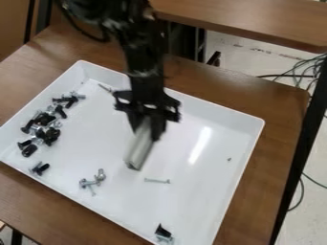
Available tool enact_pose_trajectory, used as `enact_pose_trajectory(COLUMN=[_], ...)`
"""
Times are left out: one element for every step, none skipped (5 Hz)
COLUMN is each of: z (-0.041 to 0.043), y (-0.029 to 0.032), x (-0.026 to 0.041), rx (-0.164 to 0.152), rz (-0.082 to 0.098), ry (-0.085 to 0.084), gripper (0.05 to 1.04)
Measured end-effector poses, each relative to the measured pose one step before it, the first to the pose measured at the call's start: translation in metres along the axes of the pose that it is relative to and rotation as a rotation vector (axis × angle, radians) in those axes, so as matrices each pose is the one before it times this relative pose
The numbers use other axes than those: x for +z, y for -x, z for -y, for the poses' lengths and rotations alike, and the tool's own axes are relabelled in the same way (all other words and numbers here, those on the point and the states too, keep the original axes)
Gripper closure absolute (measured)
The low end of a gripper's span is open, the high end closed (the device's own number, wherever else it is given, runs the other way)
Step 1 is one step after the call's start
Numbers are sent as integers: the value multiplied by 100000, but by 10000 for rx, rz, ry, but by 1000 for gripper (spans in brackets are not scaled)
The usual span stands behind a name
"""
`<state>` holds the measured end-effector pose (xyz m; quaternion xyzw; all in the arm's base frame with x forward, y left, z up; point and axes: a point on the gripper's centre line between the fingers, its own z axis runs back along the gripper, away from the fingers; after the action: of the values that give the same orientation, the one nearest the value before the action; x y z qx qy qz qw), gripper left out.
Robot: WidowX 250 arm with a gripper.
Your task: Sweep into pile
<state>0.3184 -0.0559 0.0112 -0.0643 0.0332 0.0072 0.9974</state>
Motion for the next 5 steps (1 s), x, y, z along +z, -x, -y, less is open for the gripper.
enact_pose_trajectory(z=[4289,4090,1486,-1808,-3163], y=[1343,119,1309,833,346], x=[-3170,-2070,-1555,-506,342], rx=[-439,-198,293,255,200], rz=[-718,-205,-215,165,-62], ry=[392,-88,212,104,-120], gripper=[726,725,725,725,726])
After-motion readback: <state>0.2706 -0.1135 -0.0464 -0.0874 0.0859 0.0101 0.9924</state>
